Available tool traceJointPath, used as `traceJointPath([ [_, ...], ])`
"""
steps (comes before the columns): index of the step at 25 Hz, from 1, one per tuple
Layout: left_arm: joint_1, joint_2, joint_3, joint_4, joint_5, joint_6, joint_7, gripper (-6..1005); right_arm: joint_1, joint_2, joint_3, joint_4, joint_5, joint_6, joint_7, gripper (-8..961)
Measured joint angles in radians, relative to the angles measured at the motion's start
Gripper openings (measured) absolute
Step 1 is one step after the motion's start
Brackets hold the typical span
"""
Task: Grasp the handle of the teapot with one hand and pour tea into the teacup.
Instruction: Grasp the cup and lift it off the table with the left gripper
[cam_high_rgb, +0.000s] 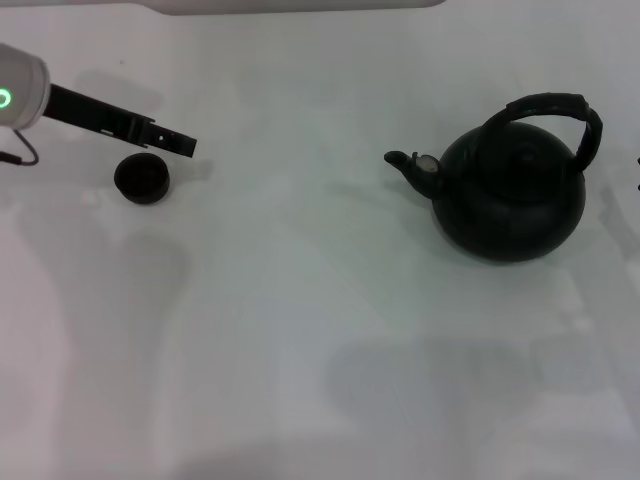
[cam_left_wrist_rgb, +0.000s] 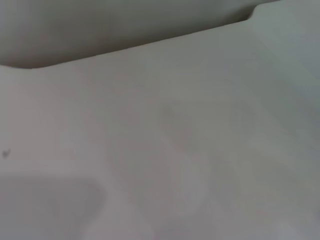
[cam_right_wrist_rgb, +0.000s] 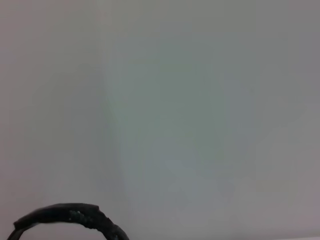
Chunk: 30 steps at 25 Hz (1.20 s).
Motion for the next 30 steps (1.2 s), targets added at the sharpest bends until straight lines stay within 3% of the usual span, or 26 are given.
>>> traceJointPath([
  [15, -0.025, 0.004, 0.000, -0.026, 0.125, 0.017, -0.055, 800, 0.021, -0.002, 0.002, 0.009, 0.004, 0.004, 0.000, 874],
  [30, -0.024, 0.002, 0.000, -0.024, 0.142, 0.011, -0.059, 799, 0.024, -0.002, 0.002, 0.009, 0.005, 0.015, 0.000, 875],
])
